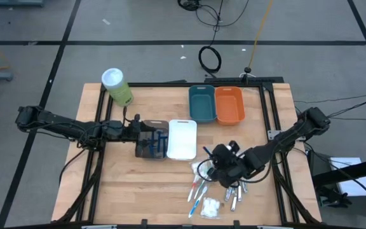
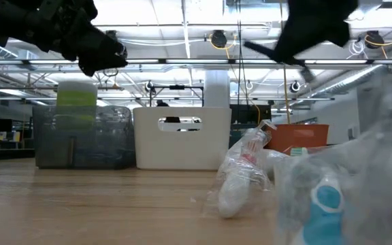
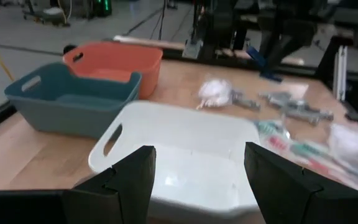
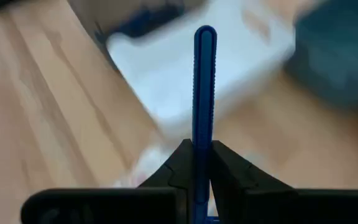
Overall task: Pick & Place Travel size toiletries
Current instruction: Put the blue razor into the black bin
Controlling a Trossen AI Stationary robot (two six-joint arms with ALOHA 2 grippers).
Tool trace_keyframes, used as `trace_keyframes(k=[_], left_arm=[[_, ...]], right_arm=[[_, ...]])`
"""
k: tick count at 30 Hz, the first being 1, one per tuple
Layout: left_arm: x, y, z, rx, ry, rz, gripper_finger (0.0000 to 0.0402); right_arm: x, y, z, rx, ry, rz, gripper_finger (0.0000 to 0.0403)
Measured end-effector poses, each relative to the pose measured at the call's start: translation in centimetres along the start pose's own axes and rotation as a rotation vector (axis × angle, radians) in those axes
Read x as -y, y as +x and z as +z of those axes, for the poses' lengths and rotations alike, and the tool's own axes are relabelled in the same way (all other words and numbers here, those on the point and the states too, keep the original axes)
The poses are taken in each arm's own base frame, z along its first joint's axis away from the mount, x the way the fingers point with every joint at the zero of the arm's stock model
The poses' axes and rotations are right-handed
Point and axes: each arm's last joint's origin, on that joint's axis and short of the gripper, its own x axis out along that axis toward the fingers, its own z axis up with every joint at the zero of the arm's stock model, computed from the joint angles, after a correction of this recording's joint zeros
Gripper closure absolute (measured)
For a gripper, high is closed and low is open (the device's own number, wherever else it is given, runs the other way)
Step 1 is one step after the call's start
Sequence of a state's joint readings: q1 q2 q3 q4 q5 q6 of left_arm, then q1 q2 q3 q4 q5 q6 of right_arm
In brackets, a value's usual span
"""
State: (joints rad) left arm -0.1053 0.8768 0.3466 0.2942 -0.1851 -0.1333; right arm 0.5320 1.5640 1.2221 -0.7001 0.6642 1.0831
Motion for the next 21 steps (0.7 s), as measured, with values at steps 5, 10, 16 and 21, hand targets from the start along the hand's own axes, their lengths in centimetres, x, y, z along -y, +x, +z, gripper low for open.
trace_keyframes(k=[5,10,16,21], left_arm=[[0.3,0.8,0.6,0.091,-0.015,-0.023,0.0158],[0.9,2.5,0.9,0.203,-0.021,-0.139,0.0158],[1.9,4.5,1.2,0.36,-0.014,-0.249,0.0158],[3.0,7.1,1.9,0.326,0.062,-0.254,0.0158]], right_arm=[[-1.1,0.9,1.7,0.219,-0.163,0.005,0.0379],[-1.3,2.7,3.1,0.402,-0.278,0.056,0.0379],[-0.5,4.1,3.2,0.626,-0.335,0.214,0.0379],[1.3,5.1,2.5,0.733,-0.296,0.369,0.0379]])
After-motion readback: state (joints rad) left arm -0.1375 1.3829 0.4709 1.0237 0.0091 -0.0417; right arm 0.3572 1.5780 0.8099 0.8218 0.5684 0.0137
